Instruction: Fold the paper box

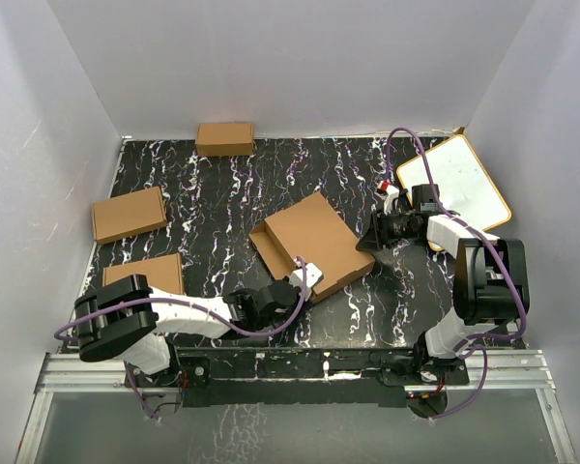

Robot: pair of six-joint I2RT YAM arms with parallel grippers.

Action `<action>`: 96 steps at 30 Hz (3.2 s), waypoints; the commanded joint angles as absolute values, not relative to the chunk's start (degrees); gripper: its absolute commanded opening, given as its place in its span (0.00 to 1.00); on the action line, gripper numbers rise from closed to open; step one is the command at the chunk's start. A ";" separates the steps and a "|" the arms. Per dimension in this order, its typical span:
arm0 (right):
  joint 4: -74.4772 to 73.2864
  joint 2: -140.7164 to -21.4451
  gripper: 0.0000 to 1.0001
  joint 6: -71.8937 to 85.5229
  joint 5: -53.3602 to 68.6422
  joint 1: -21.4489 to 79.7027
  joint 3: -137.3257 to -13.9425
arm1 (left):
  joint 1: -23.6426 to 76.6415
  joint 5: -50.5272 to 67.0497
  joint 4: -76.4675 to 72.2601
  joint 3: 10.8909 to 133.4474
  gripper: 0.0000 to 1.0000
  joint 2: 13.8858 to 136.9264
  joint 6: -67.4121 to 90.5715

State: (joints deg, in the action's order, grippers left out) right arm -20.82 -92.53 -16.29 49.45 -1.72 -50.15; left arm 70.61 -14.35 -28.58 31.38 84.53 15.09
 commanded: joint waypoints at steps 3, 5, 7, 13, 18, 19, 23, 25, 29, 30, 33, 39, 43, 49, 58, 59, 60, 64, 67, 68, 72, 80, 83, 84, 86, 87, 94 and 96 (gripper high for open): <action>-22.51 -95.75 0.42 -18.98 41.31 -0.54 -49.13 | 70.75 -13.99 -32.44 29.10 0.00 79.92 11.58; -22.58 -95.89 0.42 -18.98 41.31 -0.49 -49.22 | 70.74 -14.18 -32.87 28.82 0.00 79.52 11.24; -22.61 -95.98 0.42 -18.98 41.22 -0.48 -49.30 | 70.71 -14.28 -32.26 29.09 0.00 79.57 11.00; -22.59 -96.08 0.42 -18.83 41.13 -0.44 -49.31 | 70.79 -15.13 -30.61 30.19 0.00 80.40 10.72; -22.59 -96.12 0.42 -18.89 41.13 -0.44 -49.31 | 71.00 -16.53 -30.23 30.05 0.00 79.72 11.19; -22.64 -96.14 0.42 -18.90 41.13 -0.44 -49.31 | 71.01 -16.66 -30.43 29.79 0.00 79.43 11.31; -22.59 -96.16 0.42 -18.87 41.06 -0.45 -49.39 | 71.01 -16.98 -31.17 29.09 0.00 78.76 11.51; -22.59 -96.24 0.42 -18.90 41.05 -0.48 -49.39 | 71.05 -17.11 -31.35 29.09 0.00 79.00 11.56; -22.60 -96.28 0.42 -18.83 41.05 -0.45 -49.39 | 71.10 -17.33 -31.38 29.34 0.00 79.43 11.54; -22.63 -96.28 0.42 -18.87 41.04 -0.47 -49.39 | 71.15 -17.50 -31.30 29.35 0.00 79.41 11.44; -22.62 -96.27 0.42 -18.83 41.05 -0.45 -49.39 | 71.22 -17.75 -31.12 29.37 0.00 79.30 11.36; -22.68 -96.32 0.42 -18.88 40.97 -0.44 -49.39 | 71.47 -18.96 -30.16 29.62 0.00 79.05 11.43; -22.71 -96.31 0.42 -18.88 40.96 -0.46 -49.39 | 71.63 -19.98 -28.34 30.89 0.00 79.69 12.42; -22.68 -96.29 0.42 -18.90 40.96 -0.44 -49.39 | 71.62 -22.30 -26.23 31.88 0.00 79.29 14.11; -22.75 -96.34 0.42 -18.92 40.96 -0.45 -49.41 | 71.63 -22.61 -24.95 33.58 0.00 80.07 13.65; -22.68 -96.33 0.42 -18.98 40.96 -0.44 -49.45 | 71.61 -22.47 -25.12 33.72 0.00 80.21 13.51; -22.74 -96.34 0.42 -18.98 40.96 -0.44 -49.46 | 71.62 -22.30 -25.34 33.86 0.00 80.24 13.39; -22.77 -96.35 0.42 -19.01 41.11 -0.45 -49.48 | 71.63 -21.89 -25.28 34.54 0.00 80.42 13.01; -22.89 -96.34 0.42 -19.15 41.29 -0.44 -49.48 | 71.63 -22.67 -23.27 35.79 0.00 80.74 13.49; -22.92 -96.33 0.42 -19.16 41.38 -0.47 -49.48 | 71.63 -22.95 -21.80 36.44 0.00 80.84 13.72; -22.88 -96.48 0.42 -19.17 41.48 -0.44 -49.50 | 71.61 -24.09 -18.81 38.29 0.00 80.82 14.96; -23.00 -96.43 0.42 -19.25 41.48 -0.44 -49.57 | 71.60 -25.11 -13.47 41.34 0.00 81.41 17.50; -22.96 -96.43 0.42 -19.29 41.79 -0.44 -49.57 | 71.53 -25.14 -11.71 42.78 0.00 82.78 17.96; -23.03 -96.42 0.42 -19.33 41.83 0.26 -49.57 | 71.54 -25.14 -11.49 42.94 0.00 83.13 18.08; -23.03 -96.42 0.42 -19.41 42.07 1.06 -49.57 | 71.49 -25.01 -11.15 43.39 0.00 83.54 18.31; -23.03 -96.47 0.42 -19.42 42.19 1.10 -49.57 | 71.42 -24.92 -10.89 43.60 0.00 83.77 18.41; -23.21 -96.25 0.42 -19.68 43.10 1.47 -49.49 | 70.63 -23.27 -8.70 45.61 0.00 85.18 19.22; -23.20 -96.25 0.42 -19.69 43.22 1.64 -49.48 | 70.37 -22.97 -7.90 46.37 0.00 85.45 19.57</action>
State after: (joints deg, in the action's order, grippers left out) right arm -20.95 -93.49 -16.08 50.26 -0.21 -50.85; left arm 71.42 -21.89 -6.48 42.41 85.62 18.33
